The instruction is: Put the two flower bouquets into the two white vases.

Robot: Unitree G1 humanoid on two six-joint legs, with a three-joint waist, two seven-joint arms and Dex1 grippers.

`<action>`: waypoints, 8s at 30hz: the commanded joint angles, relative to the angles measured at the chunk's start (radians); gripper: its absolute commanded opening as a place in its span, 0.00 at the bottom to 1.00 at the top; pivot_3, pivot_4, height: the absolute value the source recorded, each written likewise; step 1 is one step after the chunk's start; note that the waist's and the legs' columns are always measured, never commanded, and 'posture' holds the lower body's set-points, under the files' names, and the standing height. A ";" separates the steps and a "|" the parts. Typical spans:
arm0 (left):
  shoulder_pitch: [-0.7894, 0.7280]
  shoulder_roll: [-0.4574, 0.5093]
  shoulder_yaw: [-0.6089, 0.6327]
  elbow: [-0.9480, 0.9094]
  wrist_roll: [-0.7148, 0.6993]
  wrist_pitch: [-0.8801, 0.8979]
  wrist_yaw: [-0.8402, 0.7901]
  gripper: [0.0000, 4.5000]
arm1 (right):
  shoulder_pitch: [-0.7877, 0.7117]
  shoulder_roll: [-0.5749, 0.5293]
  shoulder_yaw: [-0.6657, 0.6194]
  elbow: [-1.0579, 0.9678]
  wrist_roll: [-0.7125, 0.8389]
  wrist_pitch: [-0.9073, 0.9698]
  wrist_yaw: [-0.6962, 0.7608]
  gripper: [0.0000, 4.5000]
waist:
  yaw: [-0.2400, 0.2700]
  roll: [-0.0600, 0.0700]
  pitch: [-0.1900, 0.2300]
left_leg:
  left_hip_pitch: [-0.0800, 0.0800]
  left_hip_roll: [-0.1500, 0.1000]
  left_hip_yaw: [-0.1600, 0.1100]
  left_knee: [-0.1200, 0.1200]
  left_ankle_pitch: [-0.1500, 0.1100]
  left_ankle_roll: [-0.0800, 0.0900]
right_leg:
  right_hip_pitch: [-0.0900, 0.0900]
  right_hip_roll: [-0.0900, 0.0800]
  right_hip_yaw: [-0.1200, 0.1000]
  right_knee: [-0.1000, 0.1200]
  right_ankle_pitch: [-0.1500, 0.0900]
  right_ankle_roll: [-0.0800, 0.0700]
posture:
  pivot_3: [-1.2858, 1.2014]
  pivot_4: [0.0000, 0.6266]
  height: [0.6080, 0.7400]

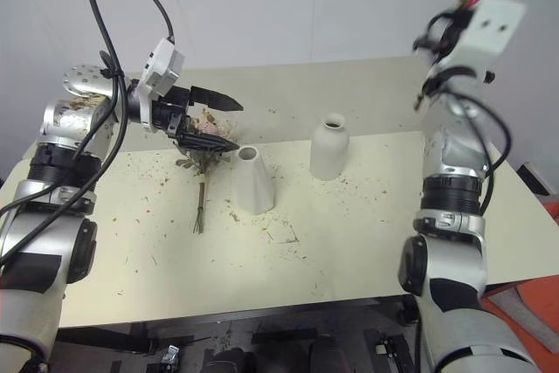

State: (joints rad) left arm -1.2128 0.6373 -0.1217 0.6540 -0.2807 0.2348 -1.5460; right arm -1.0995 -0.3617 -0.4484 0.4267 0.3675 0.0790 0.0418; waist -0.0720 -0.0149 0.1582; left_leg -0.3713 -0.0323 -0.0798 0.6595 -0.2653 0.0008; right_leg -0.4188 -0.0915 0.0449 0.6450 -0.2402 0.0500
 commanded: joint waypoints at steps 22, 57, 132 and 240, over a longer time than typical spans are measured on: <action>0.124 0.066 0.128 -0.196 -0.036 0.087 0.075 1.00 | -0.019 0.186 0.046 0.240 0.126 -0.298 0.323 0.01 | -0.026 0.001 -0.001 | 0.002 0.000 0.000 0.000 0.001 -0.001 | -0.002 0.000 0.001 0.004 0.000 0.000 | 0.52 0.24 1.00; 0.214 0.091 0.155 -0.303 -0.086 0.127 0.158 1.00 | 0.140 0.261 0.189 0.326 -0.069 -0.545 0.392 0.01 | -0.029 0.002 -0.001 | 0.002 0.000 -0.002 -0.001 0.002 -0.002 | -0.002 0.000 0.001 0.004 0.000 0.000 | 0.52 0.24 1.00; 0.300 -0.132 0.116 -0.387 0.049 1.035 1.212 1.00 | 0.623 -0.473 0.263 -0.984 0.231 0.657 0.672 0.99 | 0.051 0.000 -0.001 | 0.010 0.000 -0.001 0.000 0.000 -0.001 | 0.013 0.000 -0.003 -0.004 0.000 0.000 | 0.52 0.24 1.00; -0.017 -0.428 0.455 0.337 -0.274 -0.058 0.194 0.03 | 1.108 -0.398 -0.015 -1.289 0.283 0.648 0.402 1.00 | 0.057 -0.001 -0.001 | 0.006 -0.001 -0.001 0.001 -0.001 0.002 | 0.016 -0.001 -0.004 -0.015 0.001 0.001 | 0.52 0.24 1.00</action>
State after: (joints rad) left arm -1.2184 0.2104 0.3295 0.9971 -0.5513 0.1949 -1.3462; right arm 0.0170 -0.7624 -0.4460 -0.8413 0.6526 0.7632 0.4512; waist -0.0151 -0.0155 0.1574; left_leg -0.3649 -0.0335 -0.0806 0.6610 -0.2664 0.0025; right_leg -0.4030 -0.0923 0.0409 0.6303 -0.2394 0.0508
